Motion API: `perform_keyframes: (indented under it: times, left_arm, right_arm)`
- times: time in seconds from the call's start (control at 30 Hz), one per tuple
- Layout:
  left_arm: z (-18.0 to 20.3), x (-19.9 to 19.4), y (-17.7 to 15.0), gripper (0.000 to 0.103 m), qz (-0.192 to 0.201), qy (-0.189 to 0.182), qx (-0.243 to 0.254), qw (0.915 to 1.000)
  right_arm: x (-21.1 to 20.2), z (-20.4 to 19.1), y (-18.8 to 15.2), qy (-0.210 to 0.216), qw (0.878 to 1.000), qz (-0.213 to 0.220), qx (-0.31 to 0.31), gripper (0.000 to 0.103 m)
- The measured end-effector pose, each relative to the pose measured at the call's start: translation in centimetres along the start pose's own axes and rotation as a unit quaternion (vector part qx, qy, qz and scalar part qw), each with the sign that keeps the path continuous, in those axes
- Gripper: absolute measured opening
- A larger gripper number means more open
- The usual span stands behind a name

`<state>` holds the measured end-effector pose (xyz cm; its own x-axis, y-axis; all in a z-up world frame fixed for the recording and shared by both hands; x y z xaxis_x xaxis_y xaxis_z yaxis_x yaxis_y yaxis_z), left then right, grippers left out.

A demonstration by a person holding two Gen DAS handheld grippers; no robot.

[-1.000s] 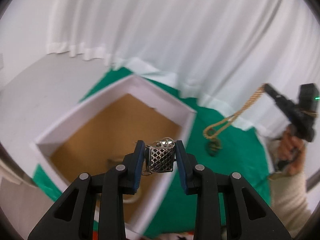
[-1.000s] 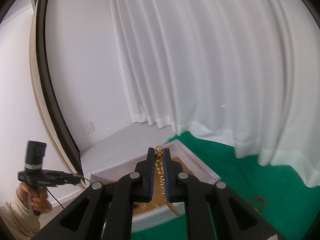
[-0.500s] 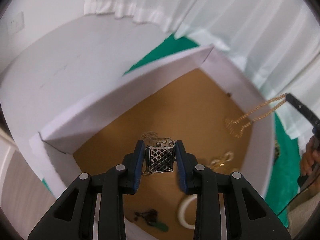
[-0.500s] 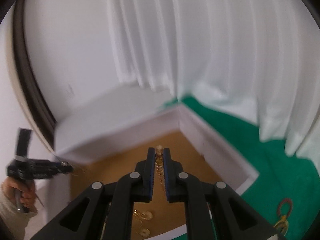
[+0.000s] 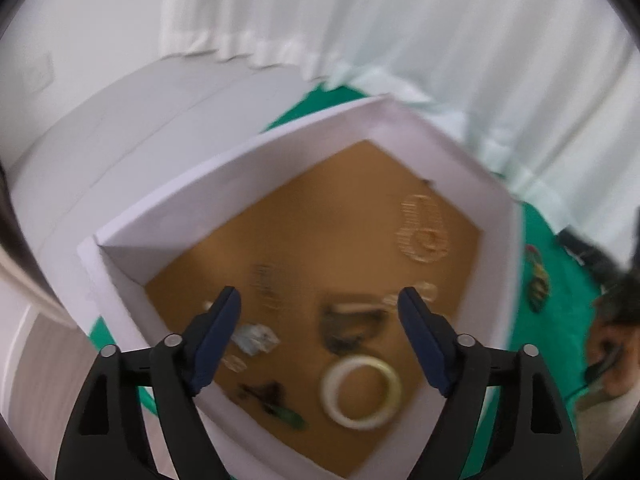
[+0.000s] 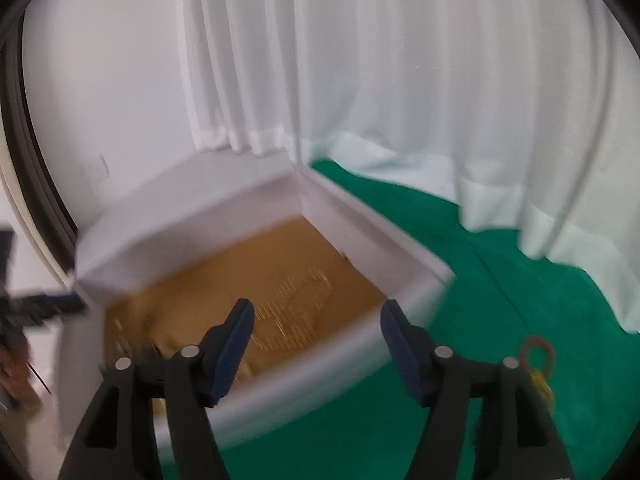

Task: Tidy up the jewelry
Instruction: 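Open both tools over the box, dropping pendant and necklace inside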

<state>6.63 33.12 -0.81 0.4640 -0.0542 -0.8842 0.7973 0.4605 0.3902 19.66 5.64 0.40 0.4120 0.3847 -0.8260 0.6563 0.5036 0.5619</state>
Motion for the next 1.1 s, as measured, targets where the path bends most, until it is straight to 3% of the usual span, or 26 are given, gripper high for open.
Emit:
perform_keyframes:
  times: [0.13,0.23,0.37,0.43,0.63,0.77,1.1]
  left_arm:
    - [6.0,-2.2,-3.2,0.089,0.011,-0.034,0.067,0.9971]
    - [11.1,-2.4,-5.8,0.092,0.003,-0.07,0.123,0.99]
    - [17.6,-0.4,-8.9,0.095,-0.011,-0.103,0.183,0.9777]
    - [20.2,1.8,-9.8,0.095,-0.023,-0.092,0.201,0.9751]
    - [25.9,7.4,-11.2,0.095,-0.025,-0.023,0.238,0.9706]
    - [27.4,7.9,-11.9,0.095,-0.016,-0.004,0.253,0.9674]
    - [28.5,9.3,-12.5,0.095,-0.009,0.025,0.264,0.9641]
  right_arm:
    - [0.9,2.6,-9.3,-0.038,0.999,-0.036,0.009,0.069]
    - [1.2,5.9,-17.2,-0.075,0.994,-0.071,0.045,0.069]
    - [-1.0,10.0,-23.6,-0.115,0.984,-0.084,0.111,0.069]
    - [-2.9,11.5,-25.9,-0.127,0.978,-0.075,0.146,0.069]
    - [-7.0,13.4,-29.4,-0.152,0.966,-0.049,0.204,0.069]
    - [-8.2,13.7,-30.9,-0.148,0.961,-0.037,0.231,0.069]
    - [-6.9,13.8,-31.8,-0.138,0.958,-0.041,0.248,0.069]
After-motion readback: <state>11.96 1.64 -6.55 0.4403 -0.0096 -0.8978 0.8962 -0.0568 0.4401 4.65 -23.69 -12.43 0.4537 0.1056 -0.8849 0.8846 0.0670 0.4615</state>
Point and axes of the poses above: each gripper's, at about its wrist camera, not at the fingertips, and x roughly the way its jaws point, z to its right, y to its top, the point moved 1 cm from there along x, roughly the way its jaws point, and after that the axes turned 14 degrees about -z, right-handed, at the moved point
